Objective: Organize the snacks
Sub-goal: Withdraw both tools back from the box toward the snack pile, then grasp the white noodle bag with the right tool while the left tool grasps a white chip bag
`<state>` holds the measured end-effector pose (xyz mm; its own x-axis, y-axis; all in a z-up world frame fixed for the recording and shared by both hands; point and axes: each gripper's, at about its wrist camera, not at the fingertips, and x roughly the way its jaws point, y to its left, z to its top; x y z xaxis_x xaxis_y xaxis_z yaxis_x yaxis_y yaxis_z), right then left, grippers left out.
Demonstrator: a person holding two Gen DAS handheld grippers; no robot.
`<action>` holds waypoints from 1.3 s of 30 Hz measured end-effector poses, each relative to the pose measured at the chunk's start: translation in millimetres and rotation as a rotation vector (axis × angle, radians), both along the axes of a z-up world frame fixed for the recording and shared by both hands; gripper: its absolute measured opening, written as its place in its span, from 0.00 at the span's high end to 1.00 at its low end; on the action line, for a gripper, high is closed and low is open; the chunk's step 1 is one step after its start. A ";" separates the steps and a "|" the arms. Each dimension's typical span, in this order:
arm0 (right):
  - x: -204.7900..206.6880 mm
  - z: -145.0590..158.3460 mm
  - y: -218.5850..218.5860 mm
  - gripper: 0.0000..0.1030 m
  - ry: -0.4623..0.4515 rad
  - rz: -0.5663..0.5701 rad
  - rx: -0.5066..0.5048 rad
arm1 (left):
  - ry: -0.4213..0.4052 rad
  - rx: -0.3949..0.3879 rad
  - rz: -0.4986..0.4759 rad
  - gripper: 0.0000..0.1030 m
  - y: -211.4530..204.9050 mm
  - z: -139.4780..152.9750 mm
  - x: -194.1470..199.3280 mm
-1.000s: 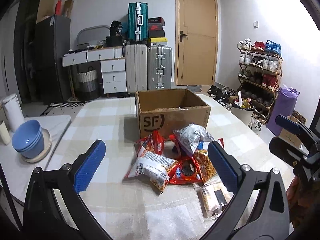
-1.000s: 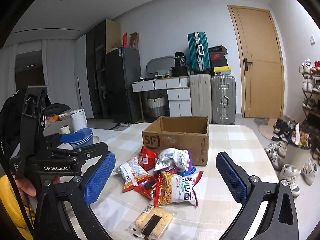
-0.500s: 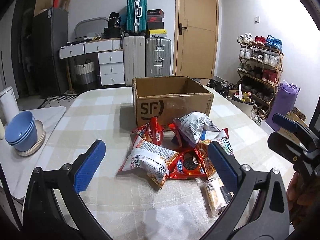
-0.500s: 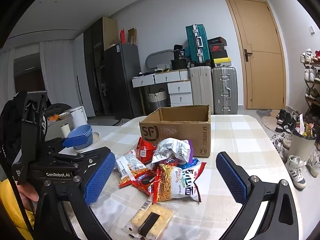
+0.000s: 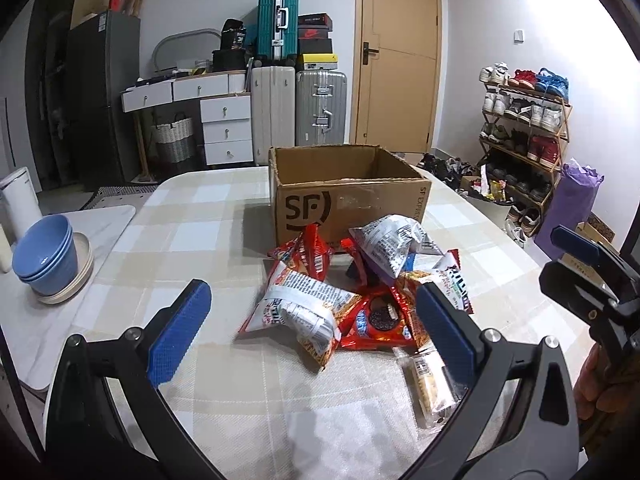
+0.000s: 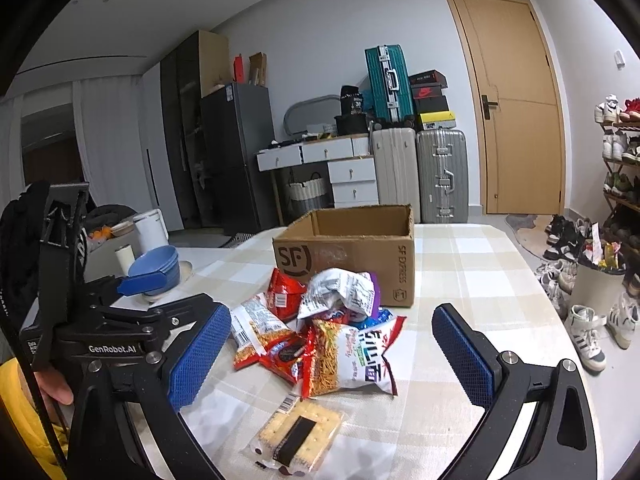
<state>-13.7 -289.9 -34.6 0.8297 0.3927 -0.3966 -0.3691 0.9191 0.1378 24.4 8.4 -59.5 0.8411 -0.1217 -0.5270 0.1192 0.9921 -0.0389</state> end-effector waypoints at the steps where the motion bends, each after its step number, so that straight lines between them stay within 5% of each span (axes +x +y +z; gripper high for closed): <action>1: 0.4 -0.8 0.4 0.00 0.008 -0.001 -0.002 | 0.004 -0.002 0.002 0.01 0.9 -1.3 -0.2; 17: 69.1 -53.3 1.1 0.00 0.374 0.018 0.061 | 0.220 -0.063 0.097 0.01 28.5 -55.7 42.2; 27: 108.8 -61.2 17.2 0.01 0.417 0.023 0.008 | 0.291 -0.090 0.094 0.01 32.5 -72.8 63.4; 30: 119.3 -69.1 23.2 0.08 0.447 0.033 -0.012 | 0.304 -0.098 0.091 0.01 32.2 -76.8 71.3; 33: 127.4 -81.7 31.5 0.32 0.508 0.056 -0.040 | 0.324 -0.110 0.088 0.01 31.9 -80.9 79.4; 39: 132.1 -85.8 28.7 0.39 0.520 0.077 -0.014 | 0.336 -0.116 0.087 0.01 32.2 -85.4 87.5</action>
<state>118.4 -261.2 -120.4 0.4909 0.4364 -0.7541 -0.3214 0.8952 0.3088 111.9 40.6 -144.9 0.6333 -0.1328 -0.7624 -0.0037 0.9846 -0.1746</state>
